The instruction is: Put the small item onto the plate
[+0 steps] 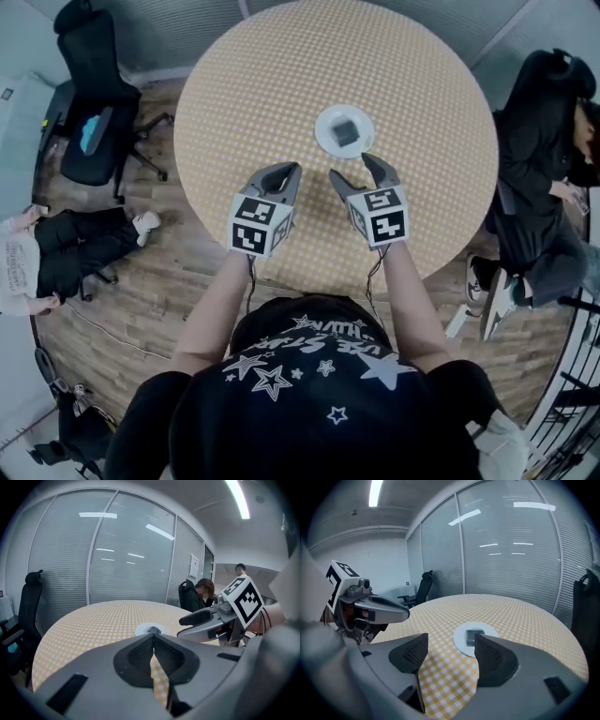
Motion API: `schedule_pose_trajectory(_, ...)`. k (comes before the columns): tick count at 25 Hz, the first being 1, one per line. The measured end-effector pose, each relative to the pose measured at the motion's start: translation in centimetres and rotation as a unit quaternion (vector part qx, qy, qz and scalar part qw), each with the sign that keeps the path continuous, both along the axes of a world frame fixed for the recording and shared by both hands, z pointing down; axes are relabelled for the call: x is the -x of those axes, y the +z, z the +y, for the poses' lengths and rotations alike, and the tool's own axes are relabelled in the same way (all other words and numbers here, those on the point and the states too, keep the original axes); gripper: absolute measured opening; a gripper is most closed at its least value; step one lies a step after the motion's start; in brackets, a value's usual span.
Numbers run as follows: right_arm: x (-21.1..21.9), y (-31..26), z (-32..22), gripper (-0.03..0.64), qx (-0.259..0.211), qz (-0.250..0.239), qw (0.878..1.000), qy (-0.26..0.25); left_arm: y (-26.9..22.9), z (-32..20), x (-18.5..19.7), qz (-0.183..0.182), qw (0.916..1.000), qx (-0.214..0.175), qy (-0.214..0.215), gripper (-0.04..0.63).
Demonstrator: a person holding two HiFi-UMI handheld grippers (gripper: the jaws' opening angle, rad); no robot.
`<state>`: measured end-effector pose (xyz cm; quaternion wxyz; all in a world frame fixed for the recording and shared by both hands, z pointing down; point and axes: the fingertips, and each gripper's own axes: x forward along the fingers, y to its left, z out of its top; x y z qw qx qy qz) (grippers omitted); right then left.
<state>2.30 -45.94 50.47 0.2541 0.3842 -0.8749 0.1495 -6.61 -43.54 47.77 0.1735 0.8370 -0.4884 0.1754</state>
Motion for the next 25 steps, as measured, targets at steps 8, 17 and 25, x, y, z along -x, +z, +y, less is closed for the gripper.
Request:
schedule_pose_trajectory(8, 2.2, -2.8, 5.9, 0.311, 0.015, -0.074, 0.997, -0.005, -2.4, 5.8, 1.5, -0.007, 0.9997, -0.023, 0.009, 0.009)
schedule_pose_trajectory(17, 3.5, -4.8, 13.0, 0.179, -0.009, -0.085, 0.996, 0.017, -3.6, 13.3, 3.6, 0.003, 0.9992, -0.036, 0.018, 0.009)
schedule_pose_trajectory(25, 2.6, -7.6, 20.9, 0.058, -0.071, -0.12, 0.987, 0.078, -4.5, 20.7, 4.6, 0.012, 0.9974, -0.046, 0.054, 0.009)
